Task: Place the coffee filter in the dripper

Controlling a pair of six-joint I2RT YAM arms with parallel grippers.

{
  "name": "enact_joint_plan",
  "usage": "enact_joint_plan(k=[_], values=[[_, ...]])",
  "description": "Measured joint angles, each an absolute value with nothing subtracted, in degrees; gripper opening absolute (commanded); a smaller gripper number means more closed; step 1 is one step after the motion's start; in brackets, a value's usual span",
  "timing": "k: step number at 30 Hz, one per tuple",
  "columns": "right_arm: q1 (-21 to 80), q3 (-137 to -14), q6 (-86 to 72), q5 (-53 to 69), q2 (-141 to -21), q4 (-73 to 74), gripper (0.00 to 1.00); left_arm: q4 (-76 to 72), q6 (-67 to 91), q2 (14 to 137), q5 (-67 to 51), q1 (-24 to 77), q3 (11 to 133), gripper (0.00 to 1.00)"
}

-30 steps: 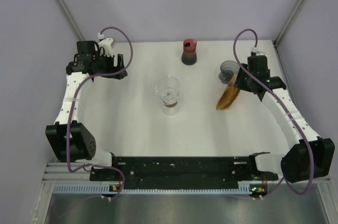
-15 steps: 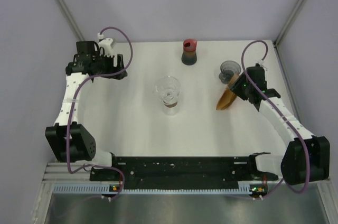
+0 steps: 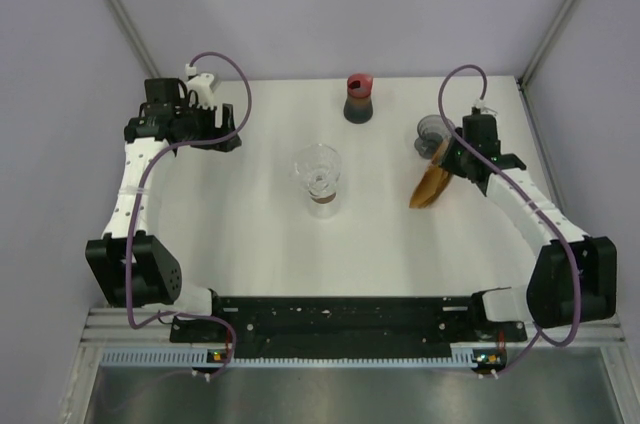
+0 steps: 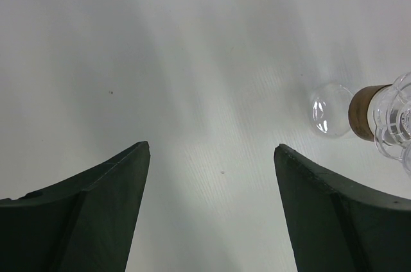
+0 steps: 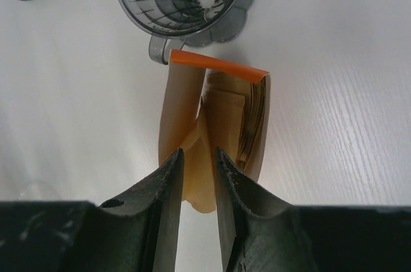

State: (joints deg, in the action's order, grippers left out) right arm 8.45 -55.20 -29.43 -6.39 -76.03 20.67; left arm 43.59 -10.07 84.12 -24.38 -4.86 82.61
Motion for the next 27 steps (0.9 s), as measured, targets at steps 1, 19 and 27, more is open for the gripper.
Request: enact_joint_plan(k=[1,19,27], values=[[8.45,-55.20,-28.93,-6.39,-76.40,20.95,0.25,43.66,-10.09,84.12,-24.38,-4.86,82.61,0.84],[8.45,-57.12,-24.21,-4.58,-83.42,22.35,0.00,43.81,-10.63,84.12,-24.14,-4.86,82.61,0.84],[8.45,-59.40,-23.53,-4.21,-82.87,25.06,0.00,43.90,-10.68,84.09,-24.14,-4.86,82.61,0.84]])
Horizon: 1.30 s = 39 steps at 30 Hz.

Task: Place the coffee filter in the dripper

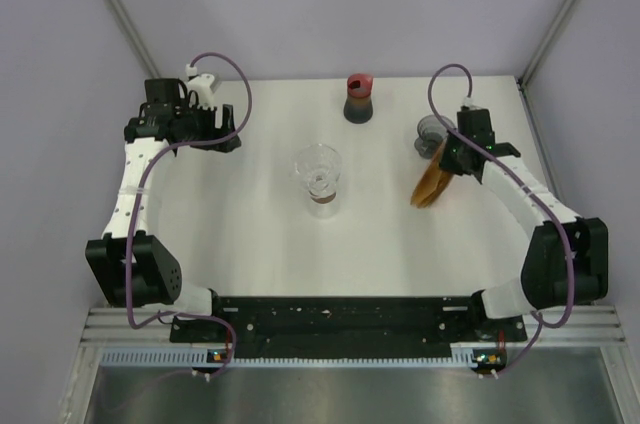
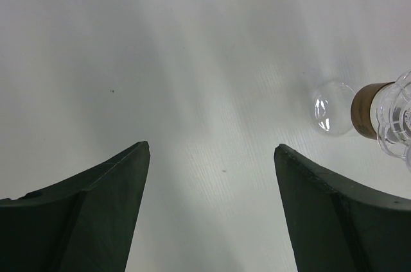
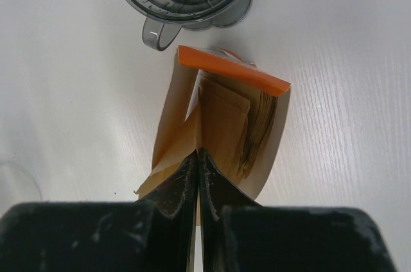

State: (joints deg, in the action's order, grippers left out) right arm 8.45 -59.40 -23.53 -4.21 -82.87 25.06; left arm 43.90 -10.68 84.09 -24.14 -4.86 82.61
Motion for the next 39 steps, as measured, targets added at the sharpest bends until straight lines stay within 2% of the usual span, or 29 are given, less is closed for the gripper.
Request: enact_joint_plan(k=[8,13,16,20,26,32,36,39], values=[[8.58,-67.09,-22.52,-3.11,-75.16,35.75,0.00,45.91,-11.07,84.09,-24.43,-4.86,84.20,0.83],[10.41,-78.54,-21.21,-3.07,-72.14,45.67,0.00,48.88,-11.25,84.09,-26.11,-4.71,89.58,0.83],[15.18,-88.33,-21.04,-3.97,-72.42,51.07,0.00,51.09,-11.07,84.09,-26.81,-3.07,94.80,0.84],[23.90,-97.01,-22.20,-3.46,-74.02,52.31,0.00,54.17,-10.90,83.99,-25.85,5.72,102.08,0.87],[27.44,-95.81,-27.92,0.12,-75.53,44.71,0.00,57.58,-10.37,83.99,-25.98,22.13,111.72,0.91],[30.57,-93.36,-33.76,1.61,-76.36,36.16,0.00,58.00,-10.87,86.04,-20.32,36.38,119.57,0.88],[31.00,-92.95,-35.88,1.54,-76.20,32.64,0.00,57.32,-12.21,89.12,-13.15,42.94,120.05,0.86],[31.27,-92.12,-36.73,1.50,-76.14,31.29,0.00,56.40,-13.26,92.16,-6.70,45.60,119.70,0.79]])
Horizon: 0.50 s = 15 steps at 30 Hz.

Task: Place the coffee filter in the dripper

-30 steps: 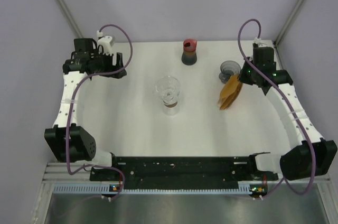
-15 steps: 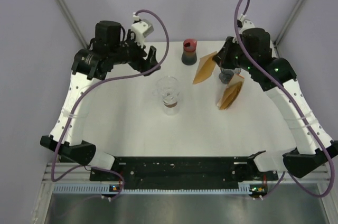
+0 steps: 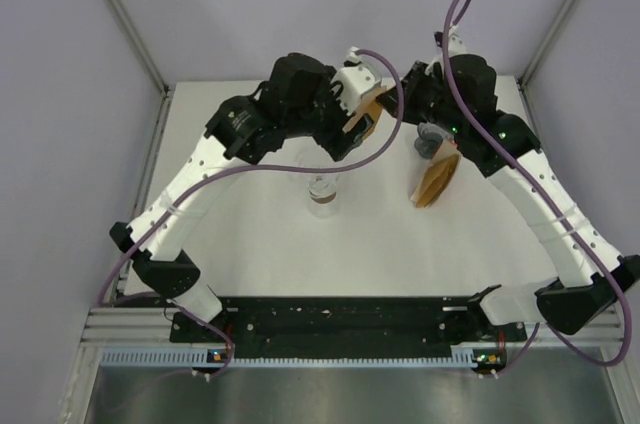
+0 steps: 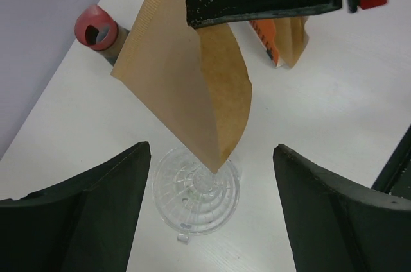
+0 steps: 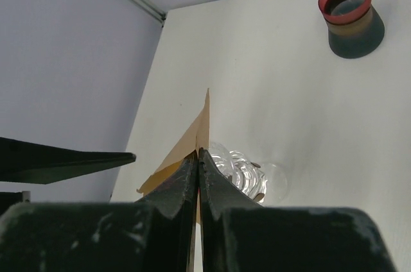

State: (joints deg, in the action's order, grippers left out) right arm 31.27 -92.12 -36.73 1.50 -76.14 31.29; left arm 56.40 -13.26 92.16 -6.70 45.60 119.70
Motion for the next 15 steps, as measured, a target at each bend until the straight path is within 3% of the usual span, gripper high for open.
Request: enact_joint_plan(k=[4,10,12,14,15], values=[[31.46,-91.37,-37.32,1.63,-76.14,30.76,0.00,55.00,-14.35,94.70,0.69,47.53,118.91,0.70],[31.51,-90.76,-37.32,1.96,-76.12,29.87,0.00,51.90,-15.07,95.22,7.79,48.12,118.69,0.37],[31.51,-90.72,-37.26,2.79,-76.14,29.71,0.00,50.61,-15.11,95.22,9.82,48.12,118.39,0.30],[31.51,-90.70,-37.08,3.51,-76.14,29.45,0.00,49.78,-14.87,95.22,11.51,48.12,117.91,0.07],[31.51,-90.61,-36.97,3.97,-76.14,29.17,0.00,49.47,-14.39,95.22,12.01,48.10,117.60,0.00]])
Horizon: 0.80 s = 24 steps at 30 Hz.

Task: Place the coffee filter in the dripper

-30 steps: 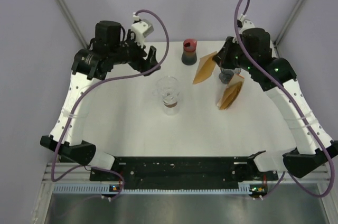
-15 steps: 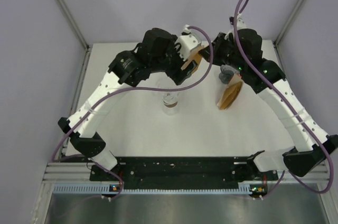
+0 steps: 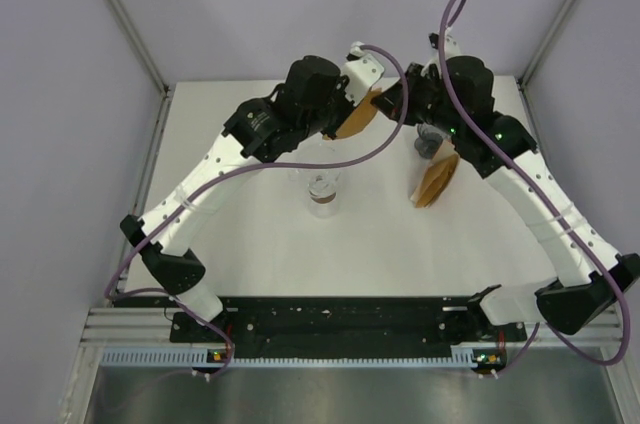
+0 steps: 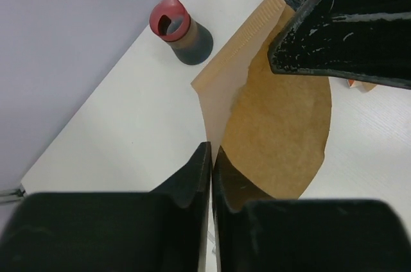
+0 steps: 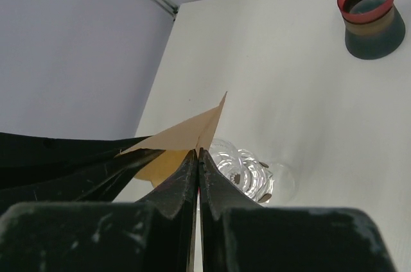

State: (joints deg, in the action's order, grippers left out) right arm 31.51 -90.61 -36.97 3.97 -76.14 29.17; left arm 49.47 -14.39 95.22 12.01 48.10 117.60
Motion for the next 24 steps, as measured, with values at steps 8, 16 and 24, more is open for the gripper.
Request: enact_joint_plan(k=[8,16,24], values=[[31.55,-86.41,-36.71,5.67,-76.29,25.26,0.39,48.80,-8.27,95.20,13.78,47.16,114.19,0.00],[36.34,-85.89,-37.58,7.57,-81.08,21.89,0.39,48.62,2.11,93.89,13.41,42.00,113.84,0.00],[38.11,-86.26,-38.06,3.73,-82.15,21.21,0.00,48.38,6.31,92.40,12.64,40.29,113.56,0.00]])
